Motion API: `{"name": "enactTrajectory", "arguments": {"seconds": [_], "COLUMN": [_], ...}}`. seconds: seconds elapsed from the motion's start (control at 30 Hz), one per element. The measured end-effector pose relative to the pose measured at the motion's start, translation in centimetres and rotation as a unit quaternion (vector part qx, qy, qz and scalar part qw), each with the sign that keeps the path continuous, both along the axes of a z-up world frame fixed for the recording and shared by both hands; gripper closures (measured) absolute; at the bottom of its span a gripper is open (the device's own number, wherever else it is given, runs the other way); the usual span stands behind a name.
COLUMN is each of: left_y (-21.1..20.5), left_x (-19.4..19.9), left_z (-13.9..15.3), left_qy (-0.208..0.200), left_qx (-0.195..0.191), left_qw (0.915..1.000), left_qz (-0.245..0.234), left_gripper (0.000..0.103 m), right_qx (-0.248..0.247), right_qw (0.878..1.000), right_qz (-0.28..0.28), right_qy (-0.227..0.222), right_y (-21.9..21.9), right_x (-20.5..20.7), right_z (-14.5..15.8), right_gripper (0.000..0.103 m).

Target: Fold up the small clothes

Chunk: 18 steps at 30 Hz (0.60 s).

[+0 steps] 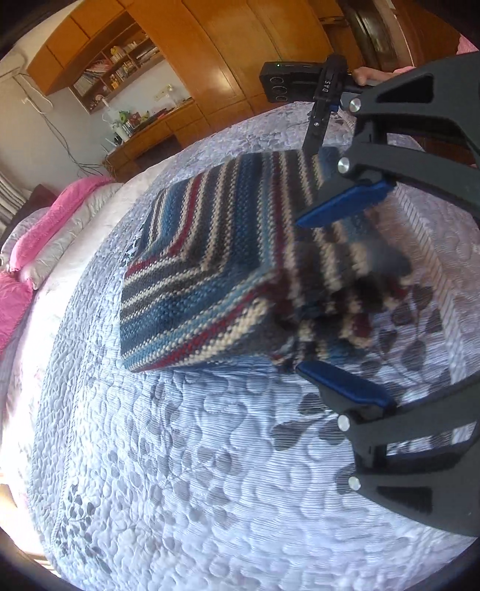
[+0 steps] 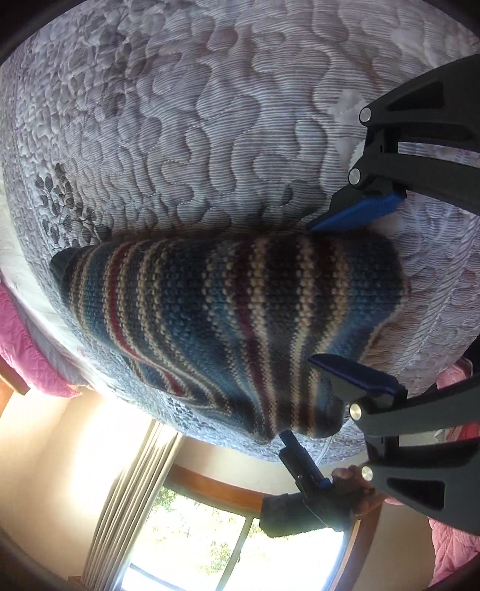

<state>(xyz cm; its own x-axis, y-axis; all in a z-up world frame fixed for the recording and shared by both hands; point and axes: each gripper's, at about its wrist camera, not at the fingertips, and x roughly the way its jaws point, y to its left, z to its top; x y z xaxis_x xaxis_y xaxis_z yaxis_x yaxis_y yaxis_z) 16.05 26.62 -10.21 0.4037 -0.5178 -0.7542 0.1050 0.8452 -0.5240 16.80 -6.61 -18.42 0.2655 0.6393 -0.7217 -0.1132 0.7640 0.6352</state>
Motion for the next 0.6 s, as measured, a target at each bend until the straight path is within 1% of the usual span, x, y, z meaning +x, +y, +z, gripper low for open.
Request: {"name": "enactTrajectory", "arguments": {"seconds": [0.07,0.17,0.27,0.3,0.33,0.37,0.4,0.43,0.47,0.5,0.53,0.57,0.6], "left_y": [-0.4,-1.6,-3.1,-3.3,-3.5,-3.4,-3.3,-3.3,-3.0,-2.2,-1.1,-0.3,0.4], "left_x": [-1.5,-2.9,-3.0,-2.8,-2.5,-2.7,-2.5,-2.1,-1.8,-1.7,-1.7,-1.8,-1.9], "left_z": [0.5,-0.1,-1.5,-2.1,-2.8,-3.4,-3.7,-3.8,-3.7,-3.5,-3.1,-2.5,-2.1], "left_qy": [-0.004,0.008,0.024,0.032,0.043,0.052,0.057,0.058,0.063,0.066,0.063,0.057,0.048], "left_qx": [0.000,-0.007,0.022,0.024,0.018,0.012,0.014,0.012,-0.003,-0.026,-0.044,-0.051,-0.049], "left_qw": [1.0000,0.9999,0.9993,0.9991,0.9988,0.9984,0.9982,0.9982,0.9980,0.9975,0.9969,0.9968,0.9971], "left_qz": [-0.003,-0.013,-0.016,-0.018,-0.019,-0.018,-0.012,-0.008,-0.004,0.008,0.017,0.025,0.031], "left_gripper": [0.029,0.031,0.034,0.037,0.041,0.054,0.071,0.078,0.082,0.087,0.088,0.088,0.088], "right_qx": [-0.010,-0.010,-0.008,-0.010,-0.011,-0.013,-0.015,-0.016,-0.014,-0.013,-0.012,-0.009,-0.005], "right_qw": [1.000,1.000,1.000,1.000,1.000,1.000,0.999,0.999,0.999,0.999,0.999,0.999,0.999], "right_qz": [-0.003,-0.007,-0.016,-0.017,-0.018,-0.020,-0.021,-0.022,-0.023,-0.023,-0.023,-0.023,-0.022], "right_qy": [-0.005,-0.007,-0.011,-0.015,-0.018,-0.020,-0.021,-0.022,-0.023,-0.024,-0.025,-0.026,-0.026], "right_y": [-0.1,0.1,1.0,0.7,0.4,0.5,0.6,0.6,0.6,0.6,0.5,0.4,0.5], "right_x": [-1.3,-2.1,-2.0,-2.3,-2.6,-2.7,-2.8,-2.9,-3.0,-3.1,-3.1,-3.3,-3.3], "right_z": [0.5,0.4,0.7,0.8,1.0,1.0,1.1,1.2,1.3,1.4,1.4,1.5,1.5], "right_gripper": [0.036,0.036,0.035,0.035,0.035,0.035,0.035,0.035,0.035,0.035,0.035,0.035,0.035]}}
